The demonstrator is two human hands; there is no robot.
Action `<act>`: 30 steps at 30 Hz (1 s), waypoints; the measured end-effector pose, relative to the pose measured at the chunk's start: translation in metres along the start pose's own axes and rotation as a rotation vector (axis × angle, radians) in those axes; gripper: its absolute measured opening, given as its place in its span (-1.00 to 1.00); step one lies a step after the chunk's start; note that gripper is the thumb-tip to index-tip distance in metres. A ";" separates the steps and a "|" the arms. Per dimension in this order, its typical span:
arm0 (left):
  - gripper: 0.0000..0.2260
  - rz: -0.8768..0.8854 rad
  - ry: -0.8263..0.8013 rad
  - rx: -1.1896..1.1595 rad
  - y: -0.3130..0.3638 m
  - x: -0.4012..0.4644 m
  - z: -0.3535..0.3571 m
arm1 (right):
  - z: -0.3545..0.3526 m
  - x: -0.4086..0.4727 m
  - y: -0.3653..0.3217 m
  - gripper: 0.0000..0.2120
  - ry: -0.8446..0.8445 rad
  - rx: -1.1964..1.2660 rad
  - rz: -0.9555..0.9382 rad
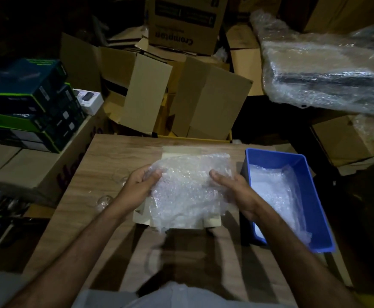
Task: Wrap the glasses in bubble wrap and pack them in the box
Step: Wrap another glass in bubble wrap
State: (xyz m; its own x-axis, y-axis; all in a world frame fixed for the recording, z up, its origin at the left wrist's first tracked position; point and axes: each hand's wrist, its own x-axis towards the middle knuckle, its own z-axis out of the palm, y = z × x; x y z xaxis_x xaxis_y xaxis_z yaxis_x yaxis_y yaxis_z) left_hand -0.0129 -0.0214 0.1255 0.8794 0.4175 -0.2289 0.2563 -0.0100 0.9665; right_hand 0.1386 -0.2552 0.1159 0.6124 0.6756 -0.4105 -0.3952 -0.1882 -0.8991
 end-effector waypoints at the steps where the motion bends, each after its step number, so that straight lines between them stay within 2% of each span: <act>1: -0.76 -0.044 0.012 -0.068 -0.001 -0.001 0.002 | 0.002 0.000 0.006 -0.38 -0.010 0.018 0.015; 3: -0.76 -0.129 0.010 -0.180 -0.006 -0.005 0.002 | 0.005 -0.004 0.012 -0.51 -0.020 0.065 0.022; 5: -0.72 -0.188 -0.045 -0.224 -0.011 -0.010 -0.004 | 0.003 -0.007 0.012 -0.56 -0.020 0.098 0.012; 9: -0.53 -0.283 -0.342 -0.188 -0.005 -0.022 -0.028 | -0.003 -0.001 0.002 -0.53 -0.127 0.000 -0.042; 12: -0.56 -0.311 -0.463 -0.127 0.009 -0.020 -0.031 | 0.002 0.003 -0.010 -0.51 -0.232 -0.032 -0.052; 14: -0.66 -0.269 -0.440 -0.020 0.017 -0.014 -0.019 | 0.004 0.005 -0.015 -0.48 -0.293 0.079 -0.069; 16: -0.74 -0.201 -0.339 0.020 0.021 -0.011 -0.004 | 0.007 0.006 -0.008 -0.44 -0.305 0.406 -0.022; 18: -0.73 -0.134 -0.242 -0.008 0.020 -0.013 0.006 | 0.013 0.002 0.012 -0.26 -0.335 0.698 0.030; 19: -0.71 -0.113 -0.201 -0.022 0.016 -0.015 0.008 | 0.019 -0.005 0.022 -0.21 -0.352 0.738 0.048; 21: -0.70 -0.085 -0.115 -0.046 0.006 -0.021 0.014 | 0.033 -0.016 0.037 -0.35 -0.298 0.672 0.088; 23: -0.71 -0.061 -0.070 -0.046 -0.004 -0.026 0.020 | 0.043 -0.017 0.038 -0.55 -0.167 0.438 0.048; 25: -0.77 -0.042 -0.028 -0.078 -0.009 -0.029 0.025 | 0.046 -0.013 0.036 -0.55 -0.031 0.260 -0.023; 27: -0.82 -0.038 0.010 -0.099 -0.009 -0.027 0.023 | 0.041 -0.010 0.031 -0.58 0.066 0.210 -0.063; 30: -0.80 -0.069 -0.014 -0.063 -0.011 -0.023 0.013 | 0.033 -0.011 0.027 -0.62 0.027 0.244 -0.099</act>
State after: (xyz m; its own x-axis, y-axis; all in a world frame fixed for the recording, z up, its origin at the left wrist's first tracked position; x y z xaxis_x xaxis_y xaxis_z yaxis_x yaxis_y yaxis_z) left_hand -0.0309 -0.0422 0.1182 0.8662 0.4024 -0.2962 0.2912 0.0753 0.9537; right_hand 0.0986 -0.2442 0.1008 0.6734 0.6619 -0.3292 -0.4840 0.0580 -0.8732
